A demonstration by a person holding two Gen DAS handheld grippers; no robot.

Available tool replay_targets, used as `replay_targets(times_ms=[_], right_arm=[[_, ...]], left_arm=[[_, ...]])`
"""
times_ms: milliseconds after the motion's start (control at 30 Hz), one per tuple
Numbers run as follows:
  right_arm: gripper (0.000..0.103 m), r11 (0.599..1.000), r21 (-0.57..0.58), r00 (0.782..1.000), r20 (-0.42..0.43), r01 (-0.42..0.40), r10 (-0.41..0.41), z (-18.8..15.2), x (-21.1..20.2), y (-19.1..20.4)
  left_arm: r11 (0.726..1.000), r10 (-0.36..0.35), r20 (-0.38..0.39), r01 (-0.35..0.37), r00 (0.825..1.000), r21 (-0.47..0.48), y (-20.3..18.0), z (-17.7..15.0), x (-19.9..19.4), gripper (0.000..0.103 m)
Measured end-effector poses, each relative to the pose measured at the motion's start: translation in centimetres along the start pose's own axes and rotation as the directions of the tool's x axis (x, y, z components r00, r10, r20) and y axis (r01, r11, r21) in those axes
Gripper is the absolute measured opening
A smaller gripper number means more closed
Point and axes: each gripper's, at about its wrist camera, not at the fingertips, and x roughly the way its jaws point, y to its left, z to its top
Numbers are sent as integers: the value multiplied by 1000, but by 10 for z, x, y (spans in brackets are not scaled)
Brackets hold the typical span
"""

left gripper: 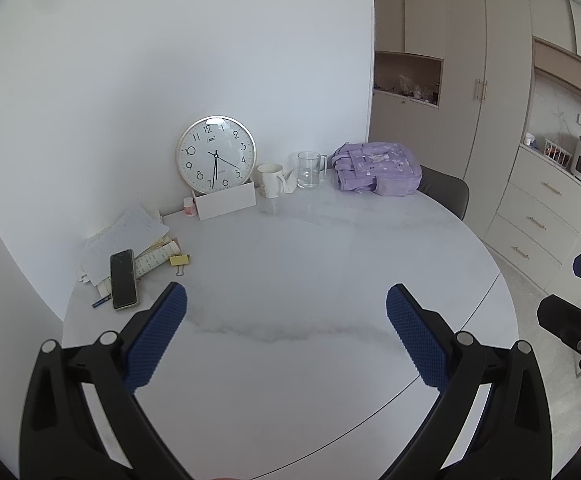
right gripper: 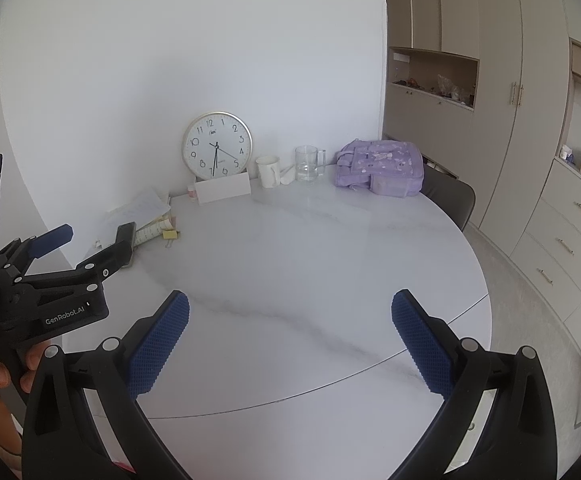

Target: Collect trash

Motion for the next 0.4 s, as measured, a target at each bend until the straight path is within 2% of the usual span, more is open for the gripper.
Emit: replay_targets(times_ms=[400], right_arm=[[101, 1000, 0, 1000, -10, 0, 0, 2, 5, 1]], left_arm=[[1000, -7, -32, 6, 999, -19, 2, 0, 6, 96]])
